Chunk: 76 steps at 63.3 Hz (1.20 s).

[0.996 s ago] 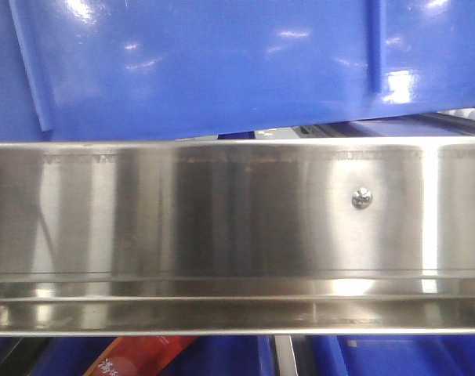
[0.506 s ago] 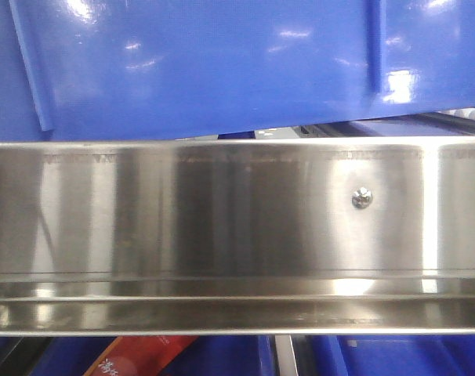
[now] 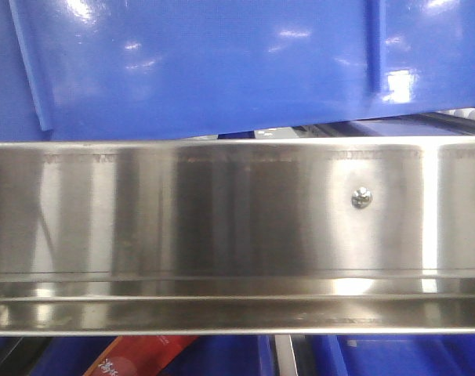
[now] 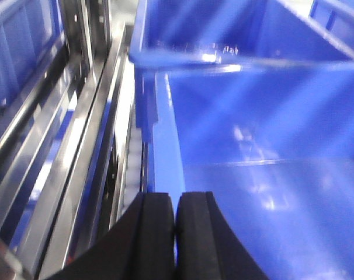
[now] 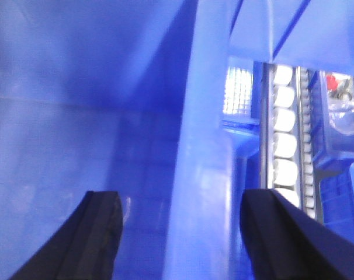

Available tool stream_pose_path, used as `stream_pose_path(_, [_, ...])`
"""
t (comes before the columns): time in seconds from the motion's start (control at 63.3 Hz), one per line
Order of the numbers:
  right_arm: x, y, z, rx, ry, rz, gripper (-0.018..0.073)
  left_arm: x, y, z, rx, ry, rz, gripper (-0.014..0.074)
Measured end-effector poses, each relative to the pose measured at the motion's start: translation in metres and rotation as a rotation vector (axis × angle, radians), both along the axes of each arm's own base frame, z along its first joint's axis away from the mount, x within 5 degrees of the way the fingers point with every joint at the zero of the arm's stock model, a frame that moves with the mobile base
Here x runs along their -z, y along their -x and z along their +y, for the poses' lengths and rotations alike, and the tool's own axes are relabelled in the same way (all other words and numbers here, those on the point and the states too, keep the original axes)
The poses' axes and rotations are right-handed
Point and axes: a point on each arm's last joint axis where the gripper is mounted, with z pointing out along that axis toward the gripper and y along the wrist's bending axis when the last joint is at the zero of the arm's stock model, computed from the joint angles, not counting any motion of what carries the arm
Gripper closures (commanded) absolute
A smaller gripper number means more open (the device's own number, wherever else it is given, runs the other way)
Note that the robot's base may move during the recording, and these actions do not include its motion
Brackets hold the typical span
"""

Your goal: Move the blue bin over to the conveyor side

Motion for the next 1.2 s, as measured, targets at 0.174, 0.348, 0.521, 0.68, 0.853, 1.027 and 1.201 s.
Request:
stream_pose_path(0.174, [0.000, 0.000, 0.000, 0.000, 0.000, 0.000, 0.0231, 0.000, 0.000, 0.000, 0.000, 0.000, -0.001, 0.0592])
stream_pose_path(0.348, [0.000, 0.000, 0.000, 0.000, -0.001, -0.002, 0.0231, 0.000, 0.000, 0.000, 0.000, 0.000, -0.001, 0.0592])
stream_pose_path(0.521, [0.005, -0.001, 0.000, 0.000, 0.005, 0.014, 0.0231, 0.000, 0.000, 0.000, 0.000, 0.000, 0.001, 0.0592])
stream_pose_path(0.68, [0.002, 0.004, -0.001, 0.001, 0.005, 0.009, 0.0231, 0.000, 0.000, 0.000, 0.000, 0.000, 0.001, 0.0592])
stream_pose_path(0.853, [-0.001, 0.007, -0.002, 0.004, 0.001, 0.003, 0.0231, 0.000, 0.000, 0.000, 0.000, 0.000, 0.001, 0.0592])
stream_pose_path(1.027, [0.004, 0.011, -0.003, 0.005, -0.003, 0.021, 0.0231, 0.000, 0.000, 0.000, 0.000, 0.000, 0.001, 0.0592])
stream_pose_path(1.201, [0.005, 0.015, -0.004, 0.007, -0.001, 0.030, 0.0231, 0.000, 0.000, 0.000, 0.000, 0.000, 0.001, 0.0592])
